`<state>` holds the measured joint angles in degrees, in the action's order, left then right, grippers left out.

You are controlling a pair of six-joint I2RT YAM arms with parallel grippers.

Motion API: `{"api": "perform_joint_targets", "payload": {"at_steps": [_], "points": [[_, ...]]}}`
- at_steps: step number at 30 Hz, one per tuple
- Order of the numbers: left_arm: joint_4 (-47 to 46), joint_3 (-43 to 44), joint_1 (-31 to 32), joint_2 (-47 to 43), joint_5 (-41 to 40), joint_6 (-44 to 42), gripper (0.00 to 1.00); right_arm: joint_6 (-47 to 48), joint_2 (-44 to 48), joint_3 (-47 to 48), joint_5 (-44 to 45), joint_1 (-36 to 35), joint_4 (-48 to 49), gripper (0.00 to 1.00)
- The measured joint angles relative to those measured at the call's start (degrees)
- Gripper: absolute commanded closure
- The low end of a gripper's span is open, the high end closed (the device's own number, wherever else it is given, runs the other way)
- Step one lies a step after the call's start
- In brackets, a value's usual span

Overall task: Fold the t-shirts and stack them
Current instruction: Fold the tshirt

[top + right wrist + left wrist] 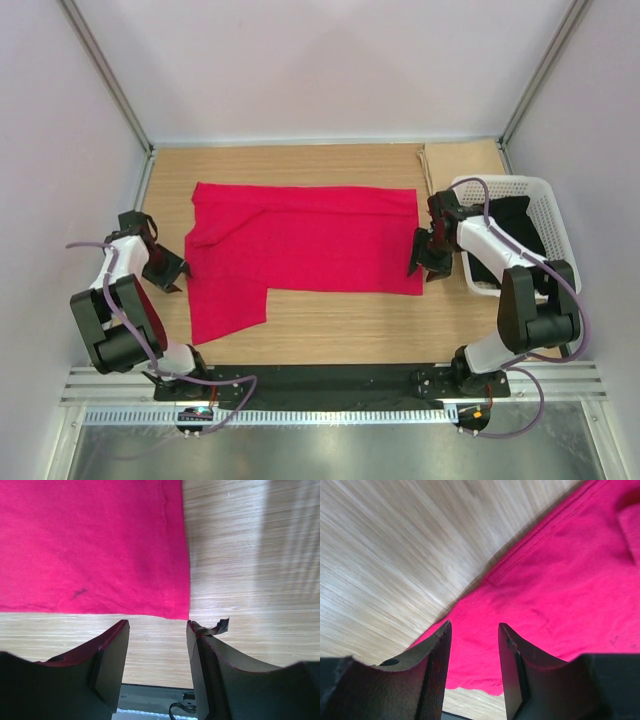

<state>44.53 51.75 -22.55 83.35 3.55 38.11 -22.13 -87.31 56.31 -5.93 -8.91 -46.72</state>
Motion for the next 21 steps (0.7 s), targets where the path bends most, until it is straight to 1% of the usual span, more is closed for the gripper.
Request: {"api": "perform_joint_targets", "payload": {"at_steps": [3,5,6,9,11,12,16,19,21], "points": [[0.0,-1.3,-0.1,0.2,0.2,0.2,0.55,0.2,0.9,-0.1,-0.4,0.0,0.0,0.44],[-0.4,-2.7,-0.3,-0.1,0.2,0.5,0.58,0.4,1.3,-0.3,-0.4,0.0,0.1,0.44],[-0.6,-3.3,-0.3,-0.1,0.2,0.6,0.61,0.6,1.5,-0.4,-0.4,0.0,0.1,0.44],[-0.7,-4.3,-0.6,-0.1,0.5,0.7,0.62,0.6,1.5,-0.5,-0.4,0.3,0.2,0.44],[-1.0,-4.3,-0.6,-0.1,0.3,0.7,0.59,0.6,1.5,-0.7,-0.5,0.5,0.2,0.44],[-1.1,-4.4,-0.6,-0.1,0.1,0.7,0.56,0.6,1.5,-0.8,-0.5,0.7,0.2,0.44],[-1.4,-6.2,-0.7,-0.1,-1.3,1.6,0.5,0.6,1.5,-0.8,-0.7,1.6,0.2,0.44],[-1.4,-7.3,-0.7,0.3,-1.8,2.4,0.49,0.6,1.5,-0.9,-0.7,2.0,0.3,0.44],[-1.4,-7.5,-0.8,1.2,-2.0,2.5,0.51,0.6,1.5,-0.9,-0.7,2.3,0.4,0.44]]}}
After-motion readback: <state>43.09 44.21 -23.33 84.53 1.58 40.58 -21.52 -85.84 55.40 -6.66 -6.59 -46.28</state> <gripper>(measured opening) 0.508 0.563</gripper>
